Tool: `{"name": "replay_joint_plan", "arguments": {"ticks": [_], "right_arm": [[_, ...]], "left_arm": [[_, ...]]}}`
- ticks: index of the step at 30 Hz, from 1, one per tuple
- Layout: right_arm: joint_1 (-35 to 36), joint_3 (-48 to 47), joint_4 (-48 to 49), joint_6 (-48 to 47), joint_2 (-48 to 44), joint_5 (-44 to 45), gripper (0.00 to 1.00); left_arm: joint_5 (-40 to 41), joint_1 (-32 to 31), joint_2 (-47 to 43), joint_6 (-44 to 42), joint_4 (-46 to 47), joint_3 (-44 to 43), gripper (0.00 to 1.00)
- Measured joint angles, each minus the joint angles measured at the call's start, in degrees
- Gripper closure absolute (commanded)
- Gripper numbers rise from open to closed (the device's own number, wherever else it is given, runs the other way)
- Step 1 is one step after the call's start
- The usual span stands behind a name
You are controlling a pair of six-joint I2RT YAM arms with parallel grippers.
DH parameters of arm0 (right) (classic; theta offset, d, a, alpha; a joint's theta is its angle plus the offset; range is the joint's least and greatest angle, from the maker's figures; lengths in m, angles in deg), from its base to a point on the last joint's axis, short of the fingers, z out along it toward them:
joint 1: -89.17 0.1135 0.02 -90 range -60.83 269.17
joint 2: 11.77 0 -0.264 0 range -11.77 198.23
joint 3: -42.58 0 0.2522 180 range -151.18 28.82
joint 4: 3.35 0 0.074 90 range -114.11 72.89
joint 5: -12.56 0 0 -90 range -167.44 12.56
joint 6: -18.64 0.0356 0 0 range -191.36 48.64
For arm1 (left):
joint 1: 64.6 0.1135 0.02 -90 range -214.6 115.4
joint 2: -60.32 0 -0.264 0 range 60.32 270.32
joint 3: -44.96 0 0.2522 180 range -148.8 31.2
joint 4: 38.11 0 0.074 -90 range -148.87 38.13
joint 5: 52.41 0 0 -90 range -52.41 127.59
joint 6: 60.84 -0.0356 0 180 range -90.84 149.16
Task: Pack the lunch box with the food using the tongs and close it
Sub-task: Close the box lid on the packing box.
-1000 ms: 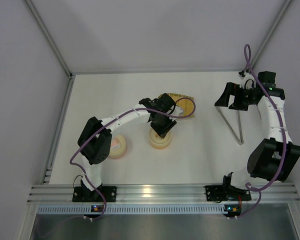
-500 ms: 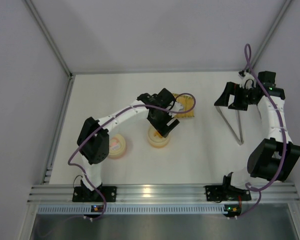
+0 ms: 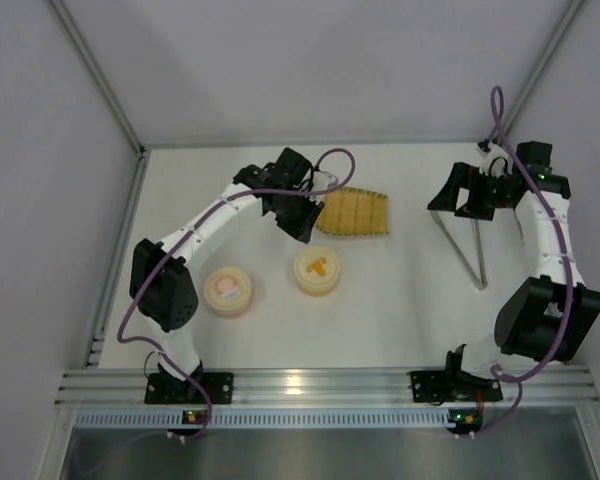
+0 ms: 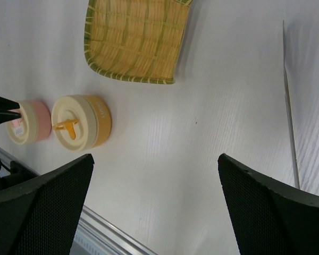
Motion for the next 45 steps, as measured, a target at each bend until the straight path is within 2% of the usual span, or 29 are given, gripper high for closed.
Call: {"name": "replay_joint_plan", "arguments": {"ticks": [3, 14, 45], "right_arm": [[0.0, 0.0, 0.02, 0.26, 0.0, -0.33, 0.01], [0.0, 0.0, 0.09, 0.44, 0.0, -0.52, 0.01], [0.0, 0.15, 0.15, 0.42, 0.7, -0.55, 0.01]], "left_arm": [[-0.92, 1.55, 0.02, 0.2, -0.09, 1.36, 0.77], [-4.28, 0.57, 2.86, 0.22, -0.5, 2.08, 0.81], [-6.43, -2.05, 4.96, 0.15, 0.11, 3.93, 0.83]]}}
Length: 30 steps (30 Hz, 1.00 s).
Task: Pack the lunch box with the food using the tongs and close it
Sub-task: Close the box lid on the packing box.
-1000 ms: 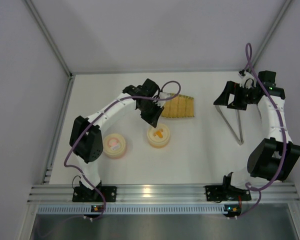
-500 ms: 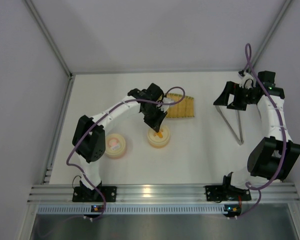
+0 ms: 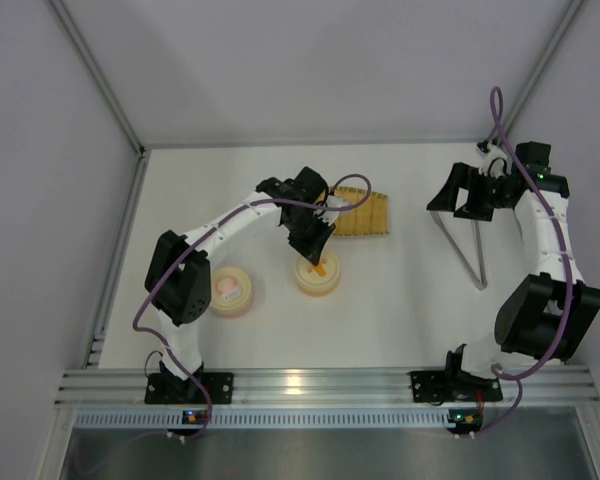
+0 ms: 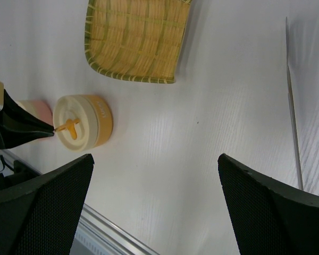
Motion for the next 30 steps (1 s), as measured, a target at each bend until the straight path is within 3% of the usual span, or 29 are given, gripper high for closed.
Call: {"name": "replay_joint_plan", "arguments": {"ticks": [14, 30], "right_arm": [[0.0, 0.0, 0.0, 0.02, 0.0, 0.0, 0.01], [0.0, 0.0, 0.02, 0.02, 0.04, -0.02, 0.01]], "left_arm": [[1.64, -0.85, -1.09, -1.44, -0.2, -2.19, 0.86], [-4.85, -1.79, 2.29, -2.45, -3.15, -4.57, 0.88]]}}
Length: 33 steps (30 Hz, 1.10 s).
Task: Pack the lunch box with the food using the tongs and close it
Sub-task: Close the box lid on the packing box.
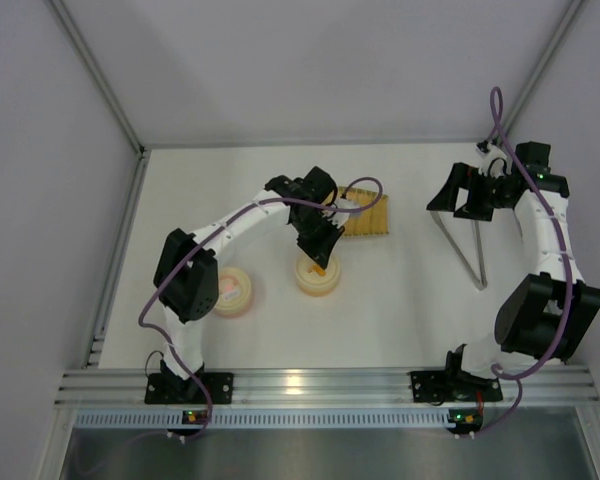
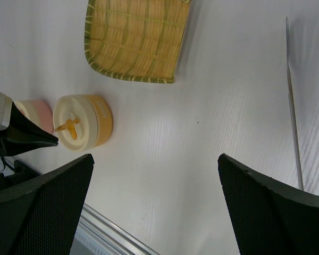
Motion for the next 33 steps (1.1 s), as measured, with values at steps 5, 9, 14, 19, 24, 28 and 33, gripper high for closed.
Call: {"name": "replay_joint_plan", "arguments": {"ticks": [5, 9, 14, 19, 24, 28, 33], "right_arm": [[0.0, 0.0, 0.0, 0.02, 0.9, 0.0, 0.01], [0.0, 0.0, 0.0, 0.02, 1.49, 0.0, 0.01], [0.0, 0.0, 0.0, 0.02, 1.51, 0.0, 0.01], [0.0, 0.0, 0.02, 0.0, 1.57, 0.0, 0.01], [0.0, 0.0, 0.02, 0.0, 1.88, 0.0, 0.01], [0.0, 0.0, 0.02, 0.0, 1.88, 0.0, 0.01], [0.0, 0.0, 0.02, 0.0, 1.88, 0.0, 0.01]], "left_arm": [[0.35, 0.0, 2.64, -0.31, -0.17, -0.35, 0.89], [0.92, 0.35, 3.5, -0.24, -0.07, -0.66, 0.89], [-0.02, 2.91, 4.22, 0.63, -0.04, -2.54, 0.89], [-1.66, 7.63, 5.99, 1.01, -0.07, -3.52, 0.89], [-2.97, 9.44, 7.61, 1.03, -0.02, -3.3, 0.89], [-4.22, 9.44, 7.89, 1.22, 0.37, -2.51, 0.9], [-5.75, 9.68, 7.96, 1.88, 1.05, -1.38, 0.9]]}}
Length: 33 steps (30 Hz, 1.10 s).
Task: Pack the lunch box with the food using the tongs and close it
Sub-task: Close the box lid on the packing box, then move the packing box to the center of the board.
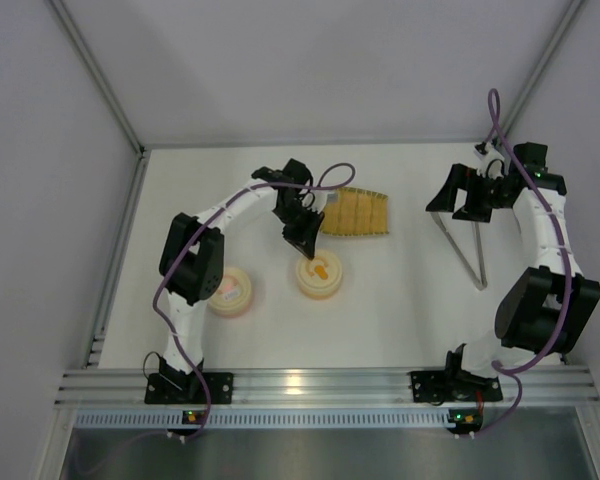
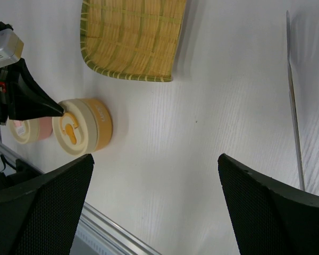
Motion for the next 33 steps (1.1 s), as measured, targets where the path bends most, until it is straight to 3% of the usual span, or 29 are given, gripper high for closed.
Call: {"name": "replay_joint_plan", "arguments": {"ticks": [7, 10, 14, 15, 17, 19, 20, 26, 33], "right_arm": [[0.0, 0.0, 0.0, 0.0, 0.0, 0.0, 0.01], [0.0, 0.0, -0.02, 0.0, 0.0, 0.0, 0.0], [0.0, 0.0, -0.04, -0.02, 0.0, -0.02, 0.01], [0.0, 0.0, -0.04, -0.02, 0.0, -0.02, 0.01], [0.02, 0.0, -0.09, -0.02, -0.04, -0.04, 0.01], [0.13, -0.07, -0.17, -0.02, -0.2, -0.04, 0.01], [0.46, -0.15, -0.24, -0.02, -0.28, -0.04, 0.01], [5.11, -0.76, -0.15, -0.04, -2.49, 1.57, 0.01], [21.03, -0.76, 0.15, -1.16, -5.68, 7.5, 0.01]], "left_arm": [[0.09, 0.24, -0.02, 1.64, 1.11, 1.11, 0.89], [0.98, 0.24, -0.35, 1.97, 1.31, 1.33, 0.8], [2.89, 0.28, -1.86, 1.86, 1.42, 1.44, 0.59], [3.23, 0.42, -2.67, 1.64, 1.42, 1.42, 0.48], [3.41, 1.01, -4.85, 1.2, 1.05, 0.76, 0.35], [3.17, 2.01, -7.58, 0.85, 0.76, -0.55, 0.05], [2.84, 2.73, -9.33, 0.76, 0.76, -1.07, 0.02], [-1.33, 12.44, -22.34, 1.14, 0.96, 1.11, 0.02], [-1.55, 26.38, -26.91, -4.9, -3.04, 8.39, 0.02]]}}
